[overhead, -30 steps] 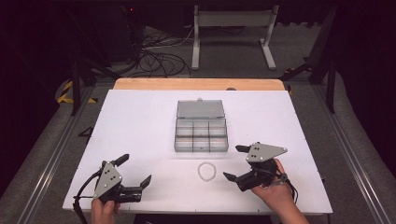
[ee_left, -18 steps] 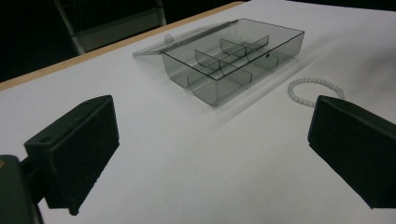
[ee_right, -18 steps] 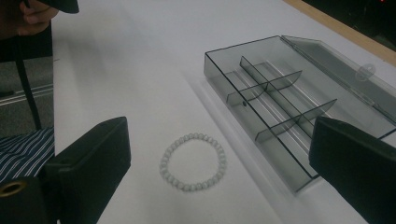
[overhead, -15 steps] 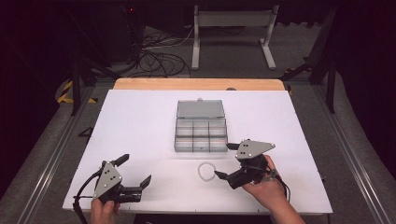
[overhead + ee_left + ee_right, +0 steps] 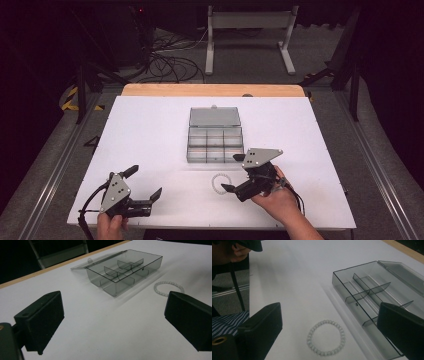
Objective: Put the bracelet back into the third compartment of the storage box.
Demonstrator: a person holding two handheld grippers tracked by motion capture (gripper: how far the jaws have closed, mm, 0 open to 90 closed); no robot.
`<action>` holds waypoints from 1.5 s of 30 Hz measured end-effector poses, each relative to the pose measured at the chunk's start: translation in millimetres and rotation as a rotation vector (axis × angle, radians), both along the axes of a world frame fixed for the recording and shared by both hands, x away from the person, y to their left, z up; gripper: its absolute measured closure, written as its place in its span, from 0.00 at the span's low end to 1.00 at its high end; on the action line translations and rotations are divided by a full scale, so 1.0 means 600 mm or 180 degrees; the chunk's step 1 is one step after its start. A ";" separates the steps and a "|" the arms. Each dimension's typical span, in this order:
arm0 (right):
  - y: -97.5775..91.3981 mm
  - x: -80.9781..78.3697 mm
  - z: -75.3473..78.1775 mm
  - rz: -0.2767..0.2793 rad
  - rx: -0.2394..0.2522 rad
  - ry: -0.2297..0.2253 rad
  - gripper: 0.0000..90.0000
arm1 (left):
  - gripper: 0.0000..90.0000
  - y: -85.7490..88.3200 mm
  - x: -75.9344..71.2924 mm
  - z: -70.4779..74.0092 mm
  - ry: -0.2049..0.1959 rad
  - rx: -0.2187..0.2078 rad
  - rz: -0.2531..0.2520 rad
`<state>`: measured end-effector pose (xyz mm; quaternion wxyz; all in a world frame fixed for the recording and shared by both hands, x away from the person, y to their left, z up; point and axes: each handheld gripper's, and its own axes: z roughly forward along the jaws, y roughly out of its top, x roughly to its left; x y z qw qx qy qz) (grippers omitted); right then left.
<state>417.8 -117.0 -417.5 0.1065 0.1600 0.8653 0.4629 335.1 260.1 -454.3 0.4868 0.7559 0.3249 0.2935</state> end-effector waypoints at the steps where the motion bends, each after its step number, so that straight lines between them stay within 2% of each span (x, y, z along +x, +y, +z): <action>1: 0.002 0.001 0.000 0.0004 -0.0008 0.0010 0.08 | 0.03 0.000 0.000 0.000 0.0000 0.0000 0.0002; 5: 0.006 0.003 0.000 -0.0016 -0.0108 -0.0009 0.08 | 0.03 0.001 0.000 0.000 -0.0019 0.0002 0.0004; 8: 0.008 -0.001 0.002 -0.0044 -0.0212 -0.0114 0.11 | 0.03 0.002 0.000 0.000 -0.0017 0.0001 0.0007; 10: 0.009 -0.001 0.002 -0.0059 -0.0250 -0.0117 0.13 | 0.03 0.002 0.001 0.000 -0.0014 -0.0003 0.0006; 15: 0.011 0.009 0.000 -0.0059 -0.0261 0.0158 0.19 | 0.03 0.001 0.000 0.000 -0.0019 0.0004 0.0000; 20: 0.015 0.021 0.002 -0.0083 -0.0338 0.0306 0.23 | 0.03 0.002 0.001 0.000 -0.0012 0.0001 0.0005; 26: 0.024 0.033 0.001 -0.0119 -0.0482 0.0380 0.28 | 0.03 0.002 0.001 0.000 0.0005 0.0001 0.0000; 35: 0.039 0.050 -0.007 -0.0138 -0.0750 0.0403 0.39 | 0.03 0.001 0.001 -0.001 0.0018 -0.0016 -0.0001; 45: 0.053 0.068 -0.025 -0.0123 -0.0971 0.0577 0.51 | 0.03 0.001 0.001 -0.001 0.0029 -0.0022 -0.0003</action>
